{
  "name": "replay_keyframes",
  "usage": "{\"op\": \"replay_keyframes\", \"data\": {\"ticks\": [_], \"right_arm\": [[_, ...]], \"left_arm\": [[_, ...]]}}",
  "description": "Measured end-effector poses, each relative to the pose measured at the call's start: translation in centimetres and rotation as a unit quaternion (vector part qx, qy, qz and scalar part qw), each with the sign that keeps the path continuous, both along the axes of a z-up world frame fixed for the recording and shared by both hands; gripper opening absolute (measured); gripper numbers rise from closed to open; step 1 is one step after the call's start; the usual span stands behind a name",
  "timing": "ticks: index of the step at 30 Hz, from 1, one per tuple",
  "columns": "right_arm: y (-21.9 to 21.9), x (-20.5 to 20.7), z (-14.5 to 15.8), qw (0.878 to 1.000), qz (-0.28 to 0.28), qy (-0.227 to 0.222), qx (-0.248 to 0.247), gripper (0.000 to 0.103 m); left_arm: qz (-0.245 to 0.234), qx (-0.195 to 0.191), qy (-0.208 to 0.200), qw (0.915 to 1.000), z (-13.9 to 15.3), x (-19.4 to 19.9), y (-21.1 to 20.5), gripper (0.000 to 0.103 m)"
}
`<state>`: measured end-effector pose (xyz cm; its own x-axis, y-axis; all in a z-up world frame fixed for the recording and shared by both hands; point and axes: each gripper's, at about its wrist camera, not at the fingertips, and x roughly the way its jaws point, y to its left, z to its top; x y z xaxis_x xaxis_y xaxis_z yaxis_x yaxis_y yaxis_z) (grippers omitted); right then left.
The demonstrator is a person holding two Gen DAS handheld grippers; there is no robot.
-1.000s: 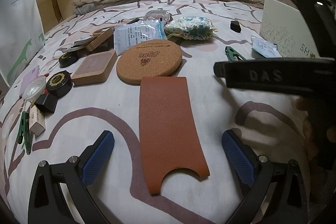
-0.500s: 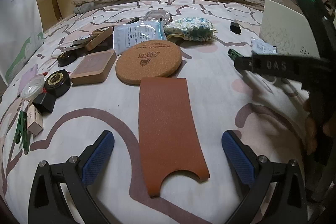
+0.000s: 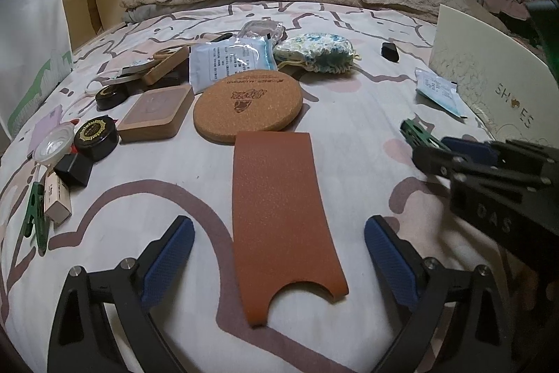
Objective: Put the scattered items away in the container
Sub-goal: 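Close the right tool on the green clothespin with white cord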
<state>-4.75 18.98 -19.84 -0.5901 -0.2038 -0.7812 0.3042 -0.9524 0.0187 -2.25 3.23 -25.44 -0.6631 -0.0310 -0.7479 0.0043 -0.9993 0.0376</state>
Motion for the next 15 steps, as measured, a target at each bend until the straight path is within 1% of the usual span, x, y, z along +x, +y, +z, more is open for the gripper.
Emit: {"op": "replay_keyframes", "data": {"ticks": [2, 8, 11, 14, 15], "right_arm": [[0.2, 0.4, 0.0, 1.000, 0.000, -0.001, -0.001, 0.031], [0.7, 1.5, 0.0, 1.000, 0.002, -0.005, -0.007, 0.031], [0.8, 1.9, 0.0, 1.000, 0.002, -0.005, -0.005, 0.031], [0.6, 2.4, 0.0, 1.000, 0.003, -0.002, 0.003, 0.031], [0.5, 2.6, 0.0, 1.000, 0.003, -0.002, 0.004, 0.031]], "left_arm": [[0.000, 0.003, 0.000, 1.0000, 0.0, 0.0, -0.1, 0.098], [0.001, 0.017, 0.000, 0.9999, 0.2, 0.1, -0.5, 0.090], [0.001, 0.019, 0.001, 0.9998, 0.4, 0.2, -0.6, 0.083], [0.003, 0.027, 0.002, 0.9996, 0.5, 0.2, -0.9, 0.073], [0.004, 0.029, 0.001, 0.9996, 0.6, 0.2, -1.0, 0.068]]}}
